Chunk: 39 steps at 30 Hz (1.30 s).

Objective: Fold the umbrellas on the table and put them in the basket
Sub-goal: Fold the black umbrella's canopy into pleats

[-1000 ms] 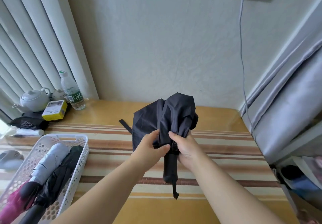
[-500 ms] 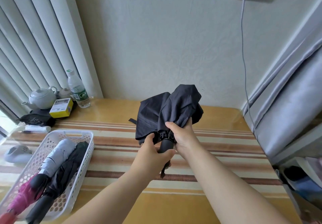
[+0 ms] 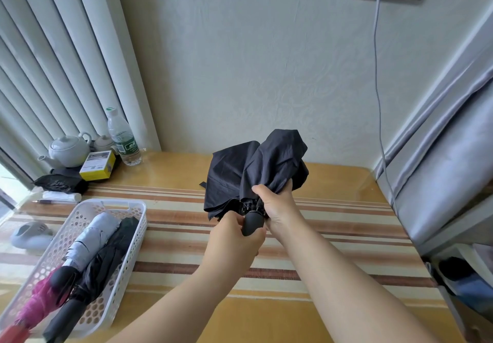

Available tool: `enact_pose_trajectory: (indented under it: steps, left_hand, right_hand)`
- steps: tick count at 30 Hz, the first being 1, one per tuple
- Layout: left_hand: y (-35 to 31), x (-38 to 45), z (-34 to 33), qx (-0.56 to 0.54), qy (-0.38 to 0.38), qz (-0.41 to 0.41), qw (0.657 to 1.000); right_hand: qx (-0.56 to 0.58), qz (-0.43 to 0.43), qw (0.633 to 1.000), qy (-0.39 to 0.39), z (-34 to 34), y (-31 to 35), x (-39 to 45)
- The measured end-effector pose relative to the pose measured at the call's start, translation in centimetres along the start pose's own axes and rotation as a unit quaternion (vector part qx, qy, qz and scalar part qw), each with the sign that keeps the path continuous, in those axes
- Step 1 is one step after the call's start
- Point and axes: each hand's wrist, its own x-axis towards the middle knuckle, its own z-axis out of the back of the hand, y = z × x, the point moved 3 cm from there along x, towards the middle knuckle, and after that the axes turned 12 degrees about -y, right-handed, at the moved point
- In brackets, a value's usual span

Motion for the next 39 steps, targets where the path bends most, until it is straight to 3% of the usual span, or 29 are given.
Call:
enact_pose_trajectory:
  steps: [3,5,8,10,13,15,17,19,20,22,23,25,26,28,31,35,39]
  left_hand:
    - [0.1,0.2,-0.1,-0.035,0.020,0.010,0.999]
    - [0.4,0.6,0.0,-0.142,0.053,0.093,0.984]
    - [0.7,2.0,0.1,-0.264,0.095,0.229,0.932]
    - [0.8,3.0,-0.4,-0.231,0.097,0.216,0.944]
    - [-0.2,3.6,-1.1,-0.075,0.084,0.112,0.987]
    - [-0.1,4.1,-1.2,-0.086,0.090,0.103,0.987]
    - [0.2,3.9,-1.2,-0.208,0.170,0.212,0.940]
    - [0.4,3.8,-0.8,-0.238,0.234,0.260,0.906]
    - [0.6,3.7,-0.7,-0.218,0.219,0.266,0.913]
    - [1.0,4.0,-0.5,-0.126,0.123,0.205,0.963]
    - [1.0,4.3,-0.2,-0.041,0.042,0.125,0.990]
    - [-0.2,4.5,1.0,0.047,-0.114,-0.058,0.991]
    - [-0.6,4.6,1.2,0.029,-0.119,-0.080,0.989]
    - [-0.8,5.2,0.7,-0.066,-0.023,0.010,0.997]
    - [-0.4,5.2,-0.2,-0.200,0.109,0.106,0.968]
    - [-0.3,5.7,0.4,-0.265,0.154,0.150,0.940]
    - [0.0,5.7,0.6,-0.276,0.146,0.176,0.934]
  right_hand:
    - [-0.003,0.019,0.999,0.028,0.0,0.4,-0.1]
    - [-0.012,0.043,0.997,0.055,0.1,0.9,-0.3]
    - [-0.020,0.065,0.994,0.083,0.2,1.4,-0.6]
    - [-0.031,0.067,0.993,0.094,0.2,1.2,-0.8]
    - [-0.079,0.067,0.990,0.091,-0.2,0.8,-1.5]
    - [-0.066,0.082,0.991,0.086,-0.1,0.6,-1.4]
    - [-0.062,0.094,0.990,0.087,0.0,0.7,-1.3]
    - [-0.057,0.092,0.990,0.092,0.0,0.8,-1.4]
    - [-0.048,0.089,0.991,0.091,0.1,0.7,-1.3]
    - [-0.048,0.088,0.991,0.085,0.4,0.6,-1.4]
    - [-0.061,0.090,0.990,0.084,0.4,0.6,-1.5]
    - [-0.091,0.098,0.987,0.094,0.5,0.5,-1.6]
    - [-0.093,0.094,0.986,0.104,0.4,0.5,-1.8]
    - [-0.087,0.077,0.985,0.126,0.0,0.5,-2.4]
    - [-0.094,0.045,0.981,0.162,-0.7,0.5,-3.5]
    - [-0.056,-0.064,0.978,0.189,-1.0,0.8,-4.2]
    - [-0.078,-0.099,0.983,0.130,-1.0,0.8,-3.8]
